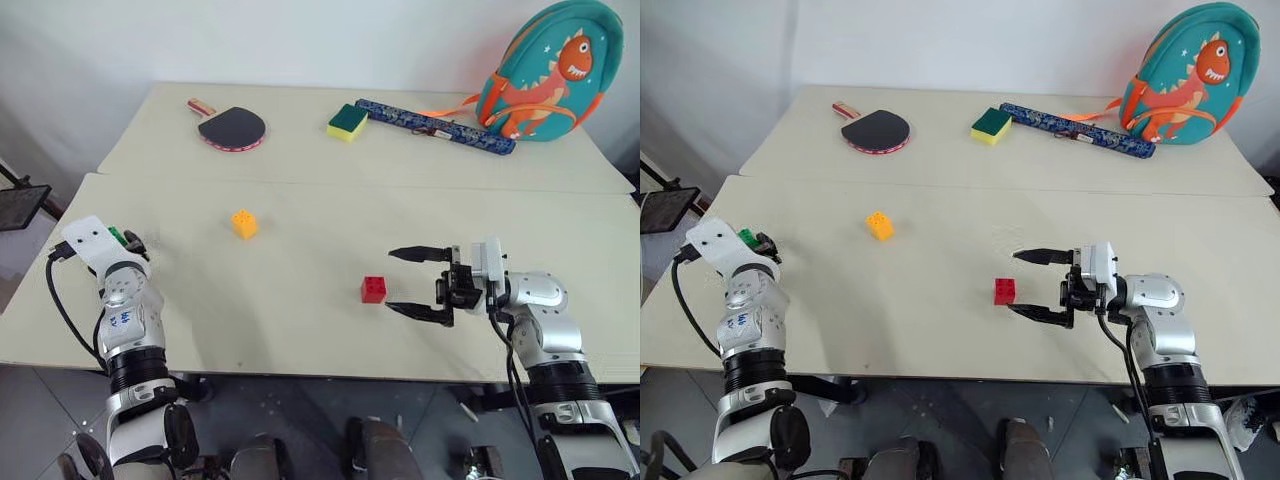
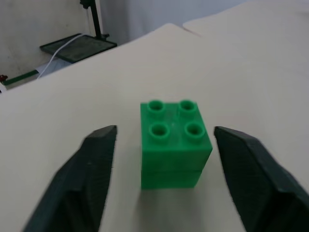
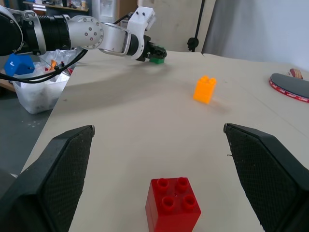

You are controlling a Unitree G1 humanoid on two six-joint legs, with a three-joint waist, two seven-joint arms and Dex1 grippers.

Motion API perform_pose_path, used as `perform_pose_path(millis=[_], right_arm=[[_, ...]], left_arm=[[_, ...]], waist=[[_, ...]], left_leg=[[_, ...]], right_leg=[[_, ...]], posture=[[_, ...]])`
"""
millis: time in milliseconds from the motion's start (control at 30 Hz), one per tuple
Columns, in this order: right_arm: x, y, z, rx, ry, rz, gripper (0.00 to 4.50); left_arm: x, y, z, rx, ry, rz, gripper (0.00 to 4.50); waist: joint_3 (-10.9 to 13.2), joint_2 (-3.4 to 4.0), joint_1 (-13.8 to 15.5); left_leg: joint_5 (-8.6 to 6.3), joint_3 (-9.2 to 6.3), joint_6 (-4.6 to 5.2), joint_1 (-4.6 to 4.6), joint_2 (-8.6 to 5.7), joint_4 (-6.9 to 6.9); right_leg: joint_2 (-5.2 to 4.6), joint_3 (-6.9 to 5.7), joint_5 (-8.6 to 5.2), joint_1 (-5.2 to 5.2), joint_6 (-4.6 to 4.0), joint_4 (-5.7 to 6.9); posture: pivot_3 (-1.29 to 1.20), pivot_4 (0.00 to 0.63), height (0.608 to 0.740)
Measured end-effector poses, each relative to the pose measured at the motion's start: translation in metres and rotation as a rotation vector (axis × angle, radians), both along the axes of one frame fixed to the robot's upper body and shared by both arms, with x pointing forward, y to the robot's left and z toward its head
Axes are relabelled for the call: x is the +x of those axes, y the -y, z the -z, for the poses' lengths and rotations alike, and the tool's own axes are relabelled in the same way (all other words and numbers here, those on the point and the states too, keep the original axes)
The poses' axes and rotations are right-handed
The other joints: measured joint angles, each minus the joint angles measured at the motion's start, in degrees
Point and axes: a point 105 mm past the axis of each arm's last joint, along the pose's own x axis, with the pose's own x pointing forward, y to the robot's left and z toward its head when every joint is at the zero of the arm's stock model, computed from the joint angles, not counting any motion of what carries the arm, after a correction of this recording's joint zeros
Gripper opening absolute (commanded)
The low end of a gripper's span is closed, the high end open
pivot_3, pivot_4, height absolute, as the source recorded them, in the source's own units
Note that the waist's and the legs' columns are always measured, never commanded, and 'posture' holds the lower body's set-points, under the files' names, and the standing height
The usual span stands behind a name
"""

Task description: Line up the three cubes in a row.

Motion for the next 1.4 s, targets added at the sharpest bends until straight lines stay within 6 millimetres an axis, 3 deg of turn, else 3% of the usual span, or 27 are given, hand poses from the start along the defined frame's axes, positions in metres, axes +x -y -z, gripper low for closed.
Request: perform_pose_path(millis=[67, 167, 333, 400, 500, 633, 833, 967, 1167, 1400], right_arm=[[0.000, 0.000, -0.001, 0.001, 0.011, 0.004, 4.50], [-0.001, 0.001, -0.002, 0.002, 0.025, 0.023, 4.50], [-0.002, 0.028, -0.005, -0.027, 0.033, 0.125, 4.50], [-0.003, 0.039, -0.005, -0.042, 0.031, 0.163, 4.50], [-0.005, 0.055, 0.000, -0.062, 0.011, 0.224, 4.50], [-0.007, 0.060, 0.008, -0.072, -0.016, 0.253, 4.50], [-0.013, 0.056, 0.010, -0.081, -0.015, 0.263, 4.50], [-0.019, 0.051, 0.010, -0.085, -0.014, 0.264, 4.50], [-0.024, 0.045, 0.009, -0.083, -0.007, 0.269, 4.50], [-0.027, 0.039, 0.007, -0.068, -0.018, 0.257, 4.50]], left_arm=[[0.002, 0.001, -0.002, 0.015, 0.001, 0.031, 1.53], [-0.002, 0.012, -0.010, 0.055, 0.070, 0.231, 1.48], [-0.034, 0.030, -0.044, 0.225, 0.228, 0.715, 1.48], [-0.053, 0.049, -0.055, 0.287, 0.245, 0.989, 1.48], [-0.074, 0.106, -0.051, 0.354, 0.121, 1.513, 1.48], [-0.068, 0.172, -0.035, 0.442, 0.048, 1.901, 1.48], [-0.039, 0.234, -0.011, 0.531, 0.014, 2.171, 1.48], [-0.029, 0.239, 0.006, 0.532, -0.047, 2.230, 1.48], [-0.021, 0.256, 0.008, 0.576, -0.026, 2.268, 1.48], [-0.019, 0.255, 0.010, 0.607, -0.015, 2.250, 3.70]], waist=[[0.0, 0.00, 0.0], [0.0, 0.00, -0.1], [0.0, 0.00, -0.1], [0.0, 0.00, -0.1], [0.1, 0.14, 1.0], [0.1, 0.29, 1.7], [0.1, 0.29, 1.1], [0.1, 0.25, 0.4], [0.1, 0.18, 0.8], [0.1, 0.17, 1.1]], left_leg=[[0.00, 0.00, -0.01, 0.00, 0.00, 0.00], [-0.02, 0.02, -0.04, -0.02, 0.03, -0.01], [-0.06, 0.08, -0.11, -0.03, 0.07, -0.02], [-0.06, 0.09, -0.11, -0.02, 0.07, -0.01], [-0.03, 0.37, -0.07, -0.01, -0.02, 0.02], [0.01, 0.48, -0.01, 0.01, -0.07, 0.02], [0.02, 0.56, -0.07, 0.00, 0.00, 0.06], [0.02, 0.58, -0.07, -0.05, 0.03, 0.02], [0.00, 0.57, 0.00, -0.10, -0.02, 0.07], [0.00, 0.55, 0.01, -0.09, 0.00, 0.07]], right_leg=[[0.00, 0.00, 0.00, 0.00, 0.00, 0.00], [0.02, -0.01, 0.00, -0.02, 0.00, 0.01], [0.05, -0.02, -0.02, -0.11, -0.03, -0.02], [0.04, -0.01, -0.05, -0.11, -0.07, -0.13], [0.02, -0.03, -0.06, -0.02, -0.09, -0.27], [0.06, 0.04, -0.05, 0.14, -0.11, -0.41], [0.19, 0.04, -0.03, 0.02, -0.07, -0.32], [0.20, 0.06, -0.03, -0.09, -0.07, -0.28], [0.12, 0.08, -0.02, -0.08, -0.04, -0.36], [0.13, 0.08, -0.02, -0.09, -0.04, -0.32]], posture=[[0.00, 0.150, 0.740], [0.00, 0.150, 0.740], [0.00, 0.150, 0.740], [0.00, 0.150, 0.740], [0.00, 0.150, 0.740], [0.00, 0.150, 0.740], [0.00, 0.150, 0.740], [0.00, 0.150, 0.740], [0.00, 0.150, 0.740], [0.00, 0.150, 0.740]])
